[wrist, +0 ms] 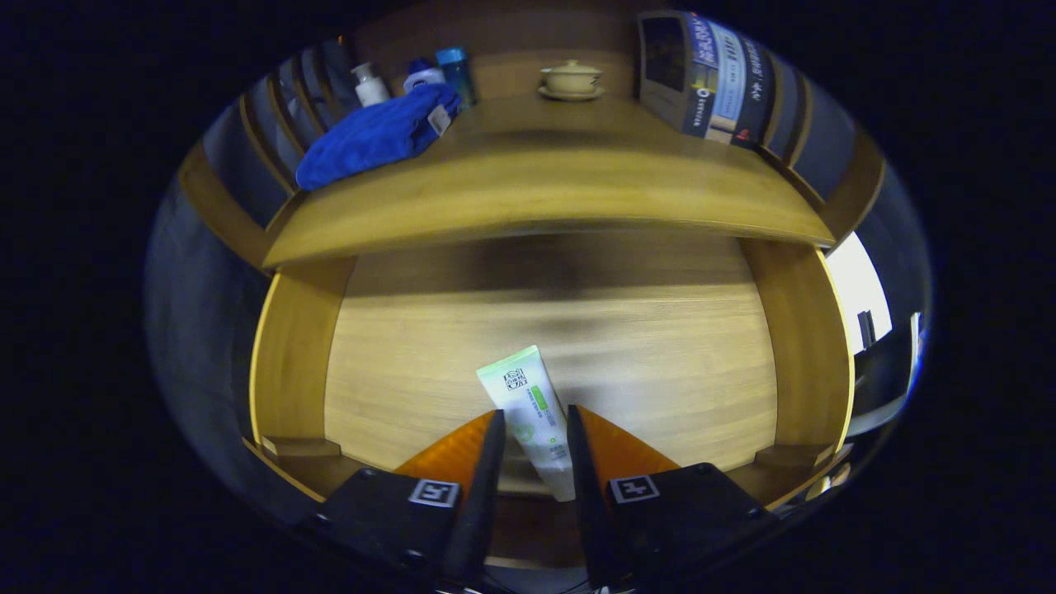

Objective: Pull open the drawer, take out the items inside it, and place them on the countertop above the cabinet.

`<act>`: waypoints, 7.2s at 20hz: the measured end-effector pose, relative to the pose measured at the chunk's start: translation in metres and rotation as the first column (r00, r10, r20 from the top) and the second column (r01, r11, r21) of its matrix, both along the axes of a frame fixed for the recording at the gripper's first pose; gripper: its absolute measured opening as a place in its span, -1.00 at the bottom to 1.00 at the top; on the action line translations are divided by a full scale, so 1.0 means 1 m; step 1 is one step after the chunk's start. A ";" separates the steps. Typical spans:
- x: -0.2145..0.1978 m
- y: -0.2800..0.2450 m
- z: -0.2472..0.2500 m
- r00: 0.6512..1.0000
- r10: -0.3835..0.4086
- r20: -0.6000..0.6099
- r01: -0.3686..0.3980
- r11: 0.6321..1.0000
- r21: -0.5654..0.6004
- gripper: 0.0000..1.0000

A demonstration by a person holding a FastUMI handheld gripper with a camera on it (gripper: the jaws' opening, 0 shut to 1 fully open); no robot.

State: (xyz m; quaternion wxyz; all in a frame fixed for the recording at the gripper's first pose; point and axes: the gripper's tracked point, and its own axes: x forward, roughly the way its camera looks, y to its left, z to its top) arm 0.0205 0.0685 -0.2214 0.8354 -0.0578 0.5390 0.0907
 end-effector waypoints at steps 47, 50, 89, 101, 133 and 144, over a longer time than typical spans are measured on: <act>0.157 0.052 0.111 0.981 -0.048 0.190 0.043 0.999 0.030 -0.10; 0.162 0.053 0.103 0.980 -0.066 0.187 0.063 0.998 0.025 0.05; -0.107 -0.021 0.104 0.754 -0.113 0.647 -0.006 0.984 0.179 0.95; -0.117 -0.030 0.055 0.759 -0.097 0.644 0.009 0.990 0.140 0.95; 0.050 0.018 0.059 0.756 -0.082 0.650 0.023 0.995 0.099 0.93; 0.088 0.025 0.055 0.750 -0.065 0.658 -0.003 0.995 0.101 0.88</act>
